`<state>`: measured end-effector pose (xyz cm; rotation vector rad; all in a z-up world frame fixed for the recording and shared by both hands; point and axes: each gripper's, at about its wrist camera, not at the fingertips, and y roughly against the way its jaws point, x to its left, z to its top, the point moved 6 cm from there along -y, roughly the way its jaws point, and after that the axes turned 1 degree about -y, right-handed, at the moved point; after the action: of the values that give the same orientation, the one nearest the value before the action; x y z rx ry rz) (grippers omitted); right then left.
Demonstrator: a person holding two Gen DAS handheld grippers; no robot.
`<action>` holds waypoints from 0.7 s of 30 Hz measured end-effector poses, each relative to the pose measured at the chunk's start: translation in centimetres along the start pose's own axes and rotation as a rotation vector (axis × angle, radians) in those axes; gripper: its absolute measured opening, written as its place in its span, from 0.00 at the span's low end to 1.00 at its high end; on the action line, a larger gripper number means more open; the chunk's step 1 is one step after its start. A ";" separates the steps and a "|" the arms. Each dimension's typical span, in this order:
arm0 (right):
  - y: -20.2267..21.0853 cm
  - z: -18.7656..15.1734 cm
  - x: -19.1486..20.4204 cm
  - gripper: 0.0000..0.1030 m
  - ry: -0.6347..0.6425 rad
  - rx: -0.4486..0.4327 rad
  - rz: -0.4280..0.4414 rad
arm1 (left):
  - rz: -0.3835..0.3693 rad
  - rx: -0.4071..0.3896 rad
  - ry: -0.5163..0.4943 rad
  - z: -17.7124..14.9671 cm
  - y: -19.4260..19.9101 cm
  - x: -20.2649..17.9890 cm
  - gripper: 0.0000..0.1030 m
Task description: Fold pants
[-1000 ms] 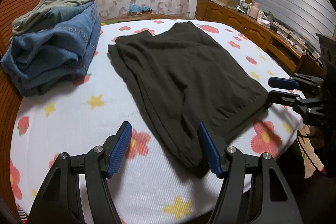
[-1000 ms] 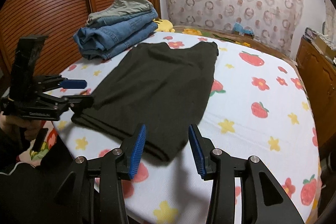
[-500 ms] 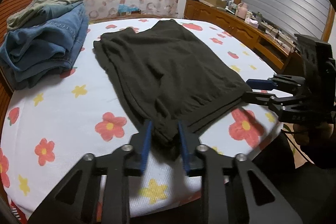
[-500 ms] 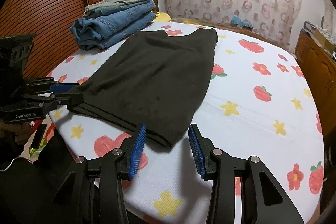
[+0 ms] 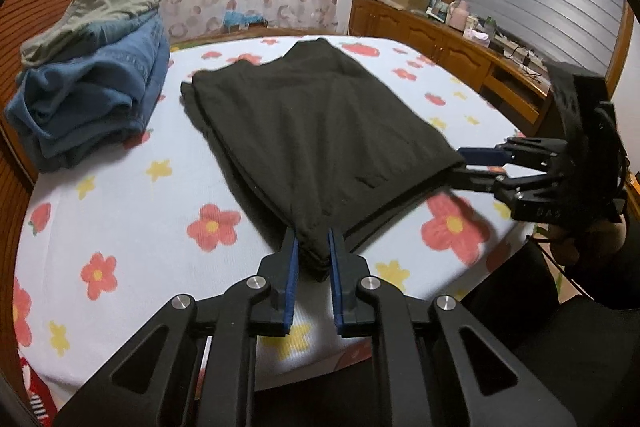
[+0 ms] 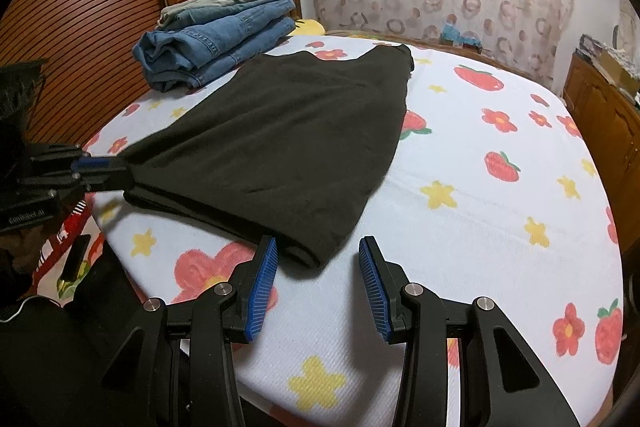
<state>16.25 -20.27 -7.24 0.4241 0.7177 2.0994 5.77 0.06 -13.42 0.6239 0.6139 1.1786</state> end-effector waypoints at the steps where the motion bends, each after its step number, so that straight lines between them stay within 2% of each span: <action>1: 0.0 0.0 0.0 0.43 0.001 -0.001 0.000 | 0.001 0.003 0.005 -0.1 -0.1 0.1 0.15; 5: -0.1 0.0 -0.1 0.43 0.000 -0.003 -0.003 | 0.005 0.001 0.023 0.1 0.1 0.3 0.20; 9: 0.1 0.0 -0.1 0.43 -0.005 -0.005 0.003 | 0.025 -0.006 0.032 0.3 0.3 0.9 0.44; 21: 2.5 1.2 0.2 0.43 -0.001 -0.074 0.005 | 0.044 -0.086 0.085 2.4 1.5 2.5 0.46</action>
<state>15.20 -20.87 -4.73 0.3868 0.6367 2.1231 7.18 2.52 -10.95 0.5189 0.6207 1.2711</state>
